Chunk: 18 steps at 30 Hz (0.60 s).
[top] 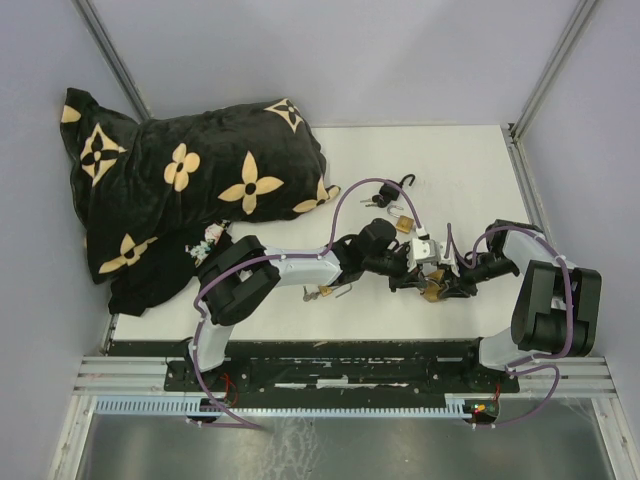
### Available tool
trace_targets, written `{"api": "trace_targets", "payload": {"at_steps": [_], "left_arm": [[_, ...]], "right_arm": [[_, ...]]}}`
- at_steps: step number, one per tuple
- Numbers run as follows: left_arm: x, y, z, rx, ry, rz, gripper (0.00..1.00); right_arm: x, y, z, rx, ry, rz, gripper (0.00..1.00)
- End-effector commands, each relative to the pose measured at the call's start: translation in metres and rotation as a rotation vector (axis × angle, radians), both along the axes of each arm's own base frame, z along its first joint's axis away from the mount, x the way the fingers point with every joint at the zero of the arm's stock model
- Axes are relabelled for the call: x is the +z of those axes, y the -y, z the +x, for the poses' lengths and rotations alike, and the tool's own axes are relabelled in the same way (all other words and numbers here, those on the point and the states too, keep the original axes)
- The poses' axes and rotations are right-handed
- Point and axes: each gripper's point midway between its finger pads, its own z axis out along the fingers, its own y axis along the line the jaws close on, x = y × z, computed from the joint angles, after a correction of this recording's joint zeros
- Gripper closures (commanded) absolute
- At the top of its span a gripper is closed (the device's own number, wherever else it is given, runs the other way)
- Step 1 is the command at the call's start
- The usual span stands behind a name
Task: Lock with the key
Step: Lock the lock.
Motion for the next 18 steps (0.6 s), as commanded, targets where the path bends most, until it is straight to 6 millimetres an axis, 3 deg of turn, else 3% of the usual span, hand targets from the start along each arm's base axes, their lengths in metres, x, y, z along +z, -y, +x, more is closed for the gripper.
{"api": "trace_targets", "payload": {"at_steps": [1, 7, 18], "left_arm": [[-0.029, 0.005, -0.023, -0.107, 0.053, 0.030, 0.97], [-0.028, 0.012, -0.036, -0.153, -0.057, 0.009, 0.97], [-0.046, 0.002, -0.052, -0.164, -0.203, 0.061, 0.97]], "right_arm": [[-0.015, 0.006, -0.006, 0.032, -0.027, -0.047, 0.98], [-0.015, 0.006, -0.006, 0.031, -0.042, -0.047, 0.98], [-0.017, 0.007, 0.001, -0.012, -0.040, -0.055, 0.98]]}}
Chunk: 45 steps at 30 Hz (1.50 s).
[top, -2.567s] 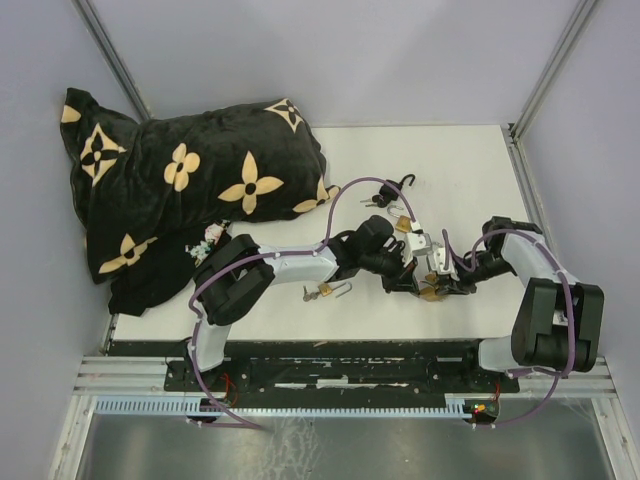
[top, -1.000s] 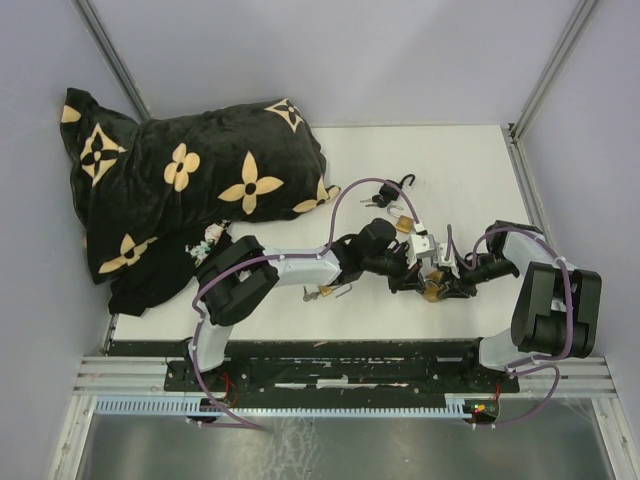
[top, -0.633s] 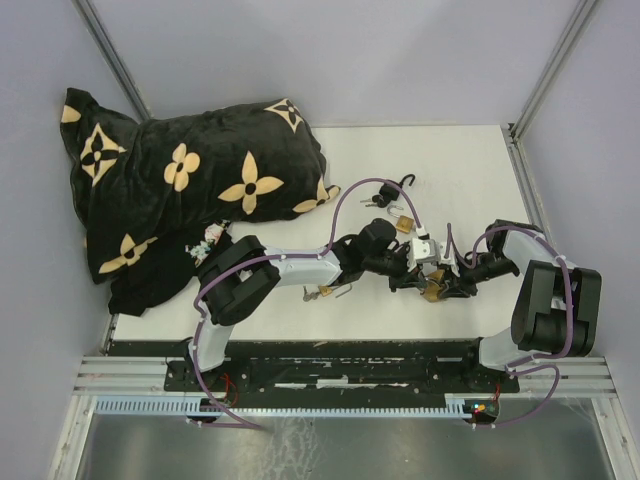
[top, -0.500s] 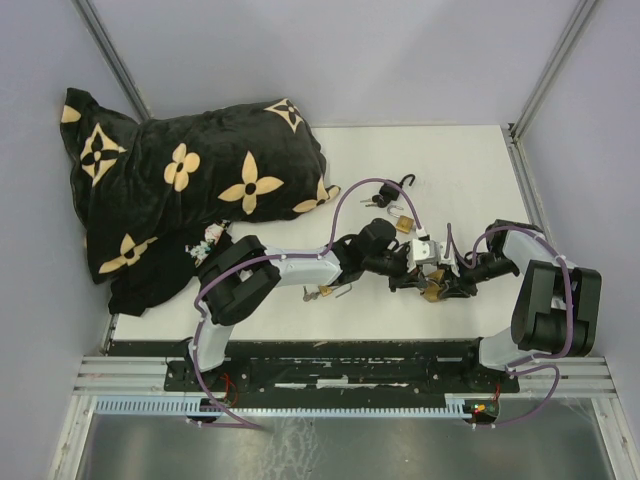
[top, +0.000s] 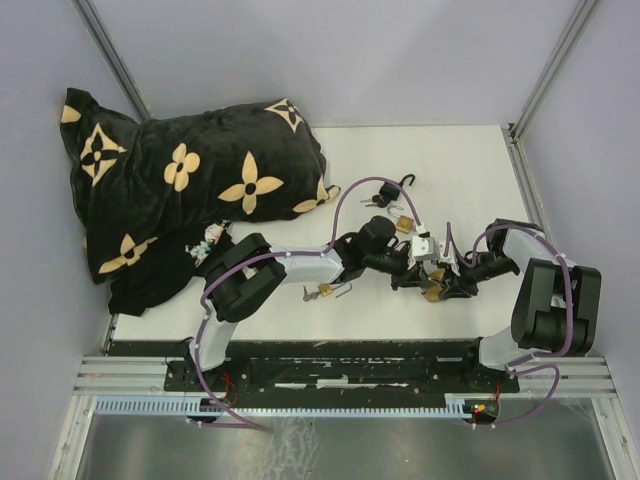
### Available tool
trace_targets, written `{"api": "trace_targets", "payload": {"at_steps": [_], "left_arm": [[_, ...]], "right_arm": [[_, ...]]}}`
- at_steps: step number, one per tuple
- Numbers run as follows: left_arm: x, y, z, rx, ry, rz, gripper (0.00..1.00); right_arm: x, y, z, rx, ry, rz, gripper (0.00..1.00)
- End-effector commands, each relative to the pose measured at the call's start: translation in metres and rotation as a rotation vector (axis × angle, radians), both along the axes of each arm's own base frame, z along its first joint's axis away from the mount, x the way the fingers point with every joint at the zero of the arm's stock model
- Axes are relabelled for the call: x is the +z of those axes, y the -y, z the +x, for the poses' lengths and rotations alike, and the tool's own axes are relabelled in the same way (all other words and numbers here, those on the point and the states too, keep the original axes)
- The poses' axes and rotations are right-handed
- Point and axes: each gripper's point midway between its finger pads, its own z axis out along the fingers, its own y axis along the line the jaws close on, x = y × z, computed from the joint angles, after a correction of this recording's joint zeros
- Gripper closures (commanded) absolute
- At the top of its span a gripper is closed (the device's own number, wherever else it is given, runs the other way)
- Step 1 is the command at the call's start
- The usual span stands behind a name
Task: Lock with the key
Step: Lock the lock.
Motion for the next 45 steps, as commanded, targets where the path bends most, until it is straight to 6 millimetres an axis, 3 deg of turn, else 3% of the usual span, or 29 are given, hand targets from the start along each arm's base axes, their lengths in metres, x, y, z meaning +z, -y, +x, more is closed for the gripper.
{"api": "trace_targets", "payload": {"at_steps": [1, 14, 20, 41, 45], "left_arm": [[-0.049, -0.006, -0.046, -0.090, -0.176, 0.125, 0.97], [-0.058, -0.005, -0.041, -0.040, -0.198, 0.091, 0.97], [-0.073, -0.006, -0.051, -0.062, -0.236, 0.117, 0.97], [-0.138, -0.036, -0.076, -0.075, -0.276, 0.337, 0.97], [-0.143, -0.036, -0.080, -0.078, -0.279, 0.349, 0.97]], "right_arm": [[-0.017, 0.005, 0.002, -0.007, -0.014, -0.049, 0.98], [-0.019, 0.006, 0.001, -0.004, -0.015, -0.054, 0.98], [-0.020, 0.006, -0.002, 0.009, -0.016, -0.057, 0.98], [-0.021, 0.007, 0.000, 0.001, -0.020, -0.060, 0.98], [-0.022, 0.007, 0.000, 0.001, -0.019, -0.061, 0.98]]}}
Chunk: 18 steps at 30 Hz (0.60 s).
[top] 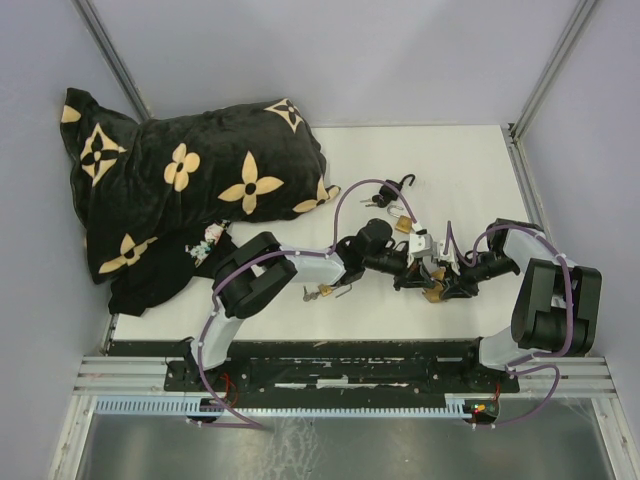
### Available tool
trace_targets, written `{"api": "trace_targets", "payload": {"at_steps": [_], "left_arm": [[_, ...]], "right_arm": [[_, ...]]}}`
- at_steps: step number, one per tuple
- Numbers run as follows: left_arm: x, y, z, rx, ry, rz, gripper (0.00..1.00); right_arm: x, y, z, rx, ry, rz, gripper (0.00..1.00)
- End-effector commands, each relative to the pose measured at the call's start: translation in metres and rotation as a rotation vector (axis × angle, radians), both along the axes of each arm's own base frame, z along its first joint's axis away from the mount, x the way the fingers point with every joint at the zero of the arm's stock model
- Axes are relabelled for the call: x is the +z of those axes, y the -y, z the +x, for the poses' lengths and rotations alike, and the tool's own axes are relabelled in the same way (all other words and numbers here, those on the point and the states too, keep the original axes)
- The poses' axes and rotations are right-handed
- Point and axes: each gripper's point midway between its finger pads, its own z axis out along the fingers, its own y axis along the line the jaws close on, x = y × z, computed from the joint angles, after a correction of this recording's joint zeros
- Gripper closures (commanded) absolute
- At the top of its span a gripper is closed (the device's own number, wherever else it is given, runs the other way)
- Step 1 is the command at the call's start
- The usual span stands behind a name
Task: Lock with the key
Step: Lock the lock.
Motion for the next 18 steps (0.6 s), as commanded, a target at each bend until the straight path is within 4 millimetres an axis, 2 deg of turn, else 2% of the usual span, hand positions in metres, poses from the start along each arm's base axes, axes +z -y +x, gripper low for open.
{"api": "trace_targets", "payload": {"at_steps": [1, 7, 9, 18], "left_arm": [[-0.134, -0.043, -0.081, -0.104, -0.191, 0.408, 0.97], [-0.139, -0.038, -0.090, -0.126, -0.206, 0.413, 0.97], [-0.155, -0.043, -0.096, -0.131, -0.225, 0.444, 0.97], [-0.182, -0.052, -0.112, -0.135, -0.257, 0.495, 0.97]], "right_arm": [[-0.021, 0.005, 0.000, 0.033, 0.006, -0.049, 0.98], [-0.021, 0.005, 0.000, 0.032, 0.007, -0.052, 0.98], [-0.022, 0.005, 0.000, 0.032, 0.005, -0.055, 0.98], [-0.024, 0.005, 0.000, 0.031, 0.007, -0.066, 0.98]]}}
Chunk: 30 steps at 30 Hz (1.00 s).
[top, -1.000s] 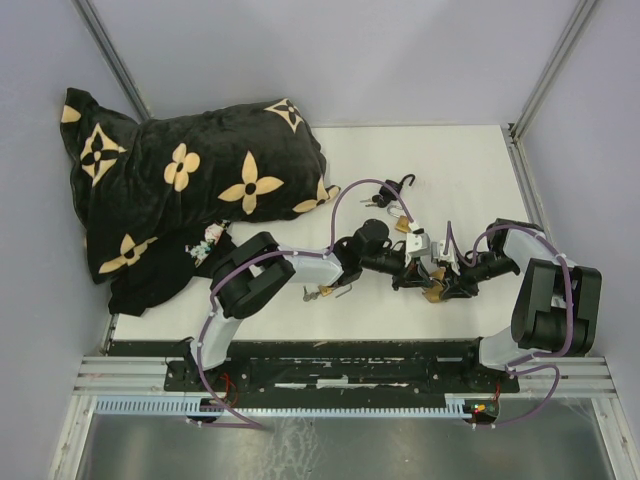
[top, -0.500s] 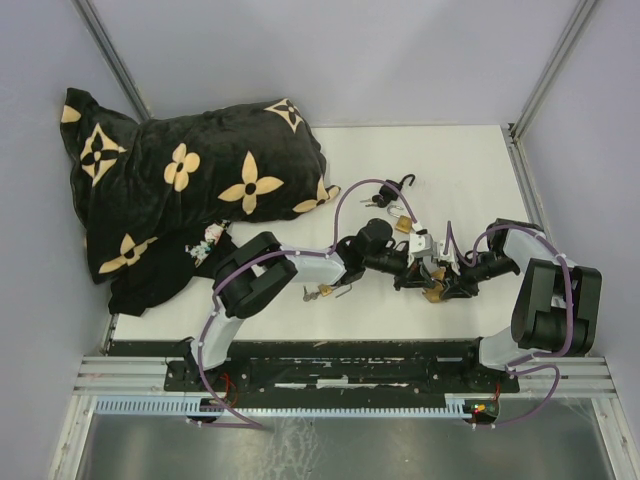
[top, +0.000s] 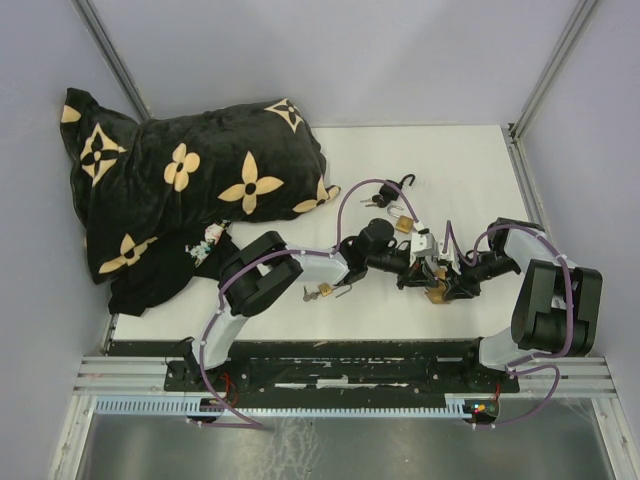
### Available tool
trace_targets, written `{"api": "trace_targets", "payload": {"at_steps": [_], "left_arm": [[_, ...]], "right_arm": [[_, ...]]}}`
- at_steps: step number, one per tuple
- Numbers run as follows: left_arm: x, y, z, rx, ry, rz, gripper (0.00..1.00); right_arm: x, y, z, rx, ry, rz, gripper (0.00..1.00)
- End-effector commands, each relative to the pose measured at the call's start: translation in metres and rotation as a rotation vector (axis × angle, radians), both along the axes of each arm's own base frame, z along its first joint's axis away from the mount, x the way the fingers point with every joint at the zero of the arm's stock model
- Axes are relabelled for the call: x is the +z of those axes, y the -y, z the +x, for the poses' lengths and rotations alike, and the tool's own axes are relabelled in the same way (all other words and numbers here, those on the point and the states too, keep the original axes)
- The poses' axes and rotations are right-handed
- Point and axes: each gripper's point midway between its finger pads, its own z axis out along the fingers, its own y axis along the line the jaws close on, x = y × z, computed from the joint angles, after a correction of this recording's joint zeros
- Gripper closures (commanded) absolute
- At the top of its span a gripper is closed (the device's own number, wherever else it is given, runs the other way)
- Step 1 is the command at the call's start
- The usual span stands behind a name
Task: Lock with the key
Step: Lock the lock.
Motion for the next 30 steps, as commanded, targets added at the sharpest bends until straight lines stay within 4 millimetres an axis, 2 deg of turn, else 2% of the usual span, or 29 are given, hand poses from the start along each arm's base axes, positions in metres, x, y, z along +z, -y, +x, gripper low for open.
{"api": "trace_targets", "payload": {"at_steps": [1, 7, 12, 15, 24, 30], "left_arm": [[-0.174, -0.061, -0.117, -0.121, -0.254, 0.516, 0.97], [-0.182, -0.068, -0.132, -0.141, -0.248, 0.545, 0.97], [-0.194, -0.082, -0.145, -0.170, -0.254, 0.598, 0.97], [-0.199, -0.091, -0.148, -0.171, -0.250, 0.625, 0.97], [-0.211, -0.094, -0.153, -0.191, -0.240, 0.670, 0.97], [-0.226, -0.115, -0.164, -0.214, -0.250, 0.747, 0.97]], "right_arm": [[-0.023, 0.000, 0.002, 0.052, 0.033, -0.039, 0.98], [-0.029, 0.000, 0.001, 0.053, 0.065, -0.073, 0.98], [-0.028, 0.000, 0.002, 0.050, 0.053, -0.070, 0.98], [-0.028, 0.000, 0.002, 0.049, 0.056, -0.071, 0.98], [-0.030, 0.000, 0.001, 0.050, 0.066, -0.076, 0.98], [-0.030, 0.000, 0.001, 0.050, 0.067, -0.076, 0.98]]}}
